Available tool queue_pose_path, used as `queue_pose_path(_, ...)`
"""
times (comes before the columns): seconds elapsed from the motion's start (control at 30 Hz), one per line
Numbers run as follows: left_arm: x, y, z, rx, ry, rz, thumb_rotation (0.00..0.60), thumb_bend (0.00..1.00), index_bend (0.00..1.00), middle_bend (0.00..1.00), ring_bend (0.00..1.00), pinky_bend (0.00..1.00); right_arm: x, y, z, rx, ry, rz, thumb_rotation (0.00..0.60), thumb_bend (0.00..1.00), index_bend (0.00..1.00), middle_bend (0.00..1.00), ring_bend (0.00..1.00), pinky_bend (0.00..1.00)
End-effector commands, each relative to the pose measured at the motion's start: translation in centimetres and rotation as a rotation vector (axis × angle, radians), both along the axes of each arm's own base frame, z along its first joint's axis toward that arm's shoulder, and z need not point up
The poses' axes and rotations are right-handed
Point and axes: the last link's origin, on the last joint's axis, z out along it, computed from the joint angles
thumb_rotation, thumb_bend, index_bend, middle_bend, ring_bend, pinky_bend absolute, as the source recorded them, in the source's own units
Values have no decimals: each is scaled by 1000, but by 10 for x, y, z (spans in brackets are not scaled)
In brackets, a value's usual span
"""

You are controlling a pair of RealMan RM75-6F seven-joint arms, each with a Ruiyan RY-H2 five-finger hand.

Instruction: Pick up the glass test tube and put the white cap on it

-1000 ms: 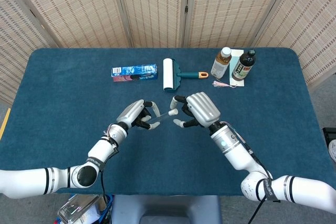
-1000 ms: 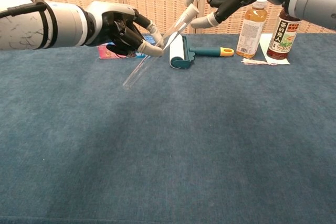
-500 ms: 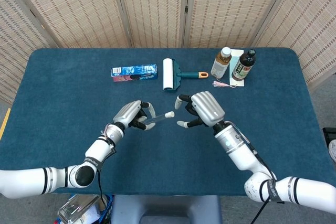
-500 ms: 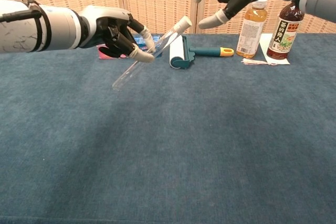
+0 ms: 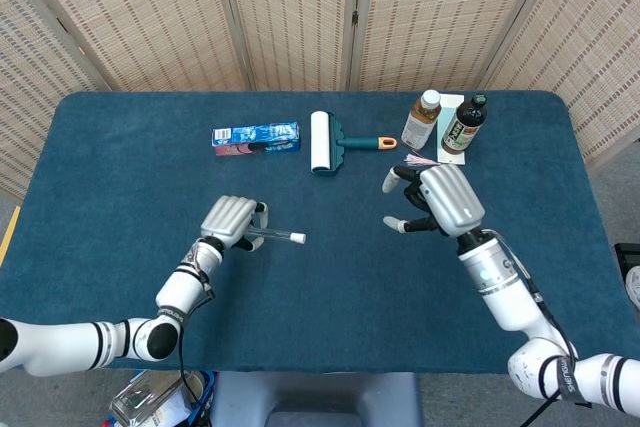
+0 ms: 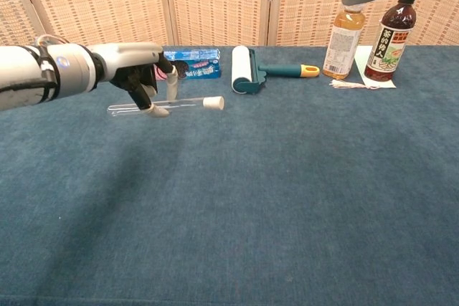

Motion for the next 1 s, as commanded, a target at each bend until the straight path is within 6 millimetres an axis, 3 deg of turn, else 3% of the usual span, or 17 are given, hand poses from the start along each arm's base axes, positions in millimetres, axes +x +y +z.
queue_pose_path(0.03, -1, -2, -16, 8, 70, -43, 600, 455, 667, 1000, 1000, 1000, -6, 3, 3, -6, 9, -10, 600, 82, 492, 1000, 1000, 1000)
queue_pose_path(0.53, 8, -1, -60, -6, 178, -67, 600, 448, 630, 1000, 1000, 1000, -34, 3, 12, -22, 11, -77, 600, 82, 491, 1000, 1000, 1000)
queue_pose_path(1.0, 4, -2, -69, -23, 219, -46, 600, 440, 473, 1000, 1000, 1000, -45, 0, 12, -12, -17, -102, 600, 82, 487, 1000, 1000, 1000)
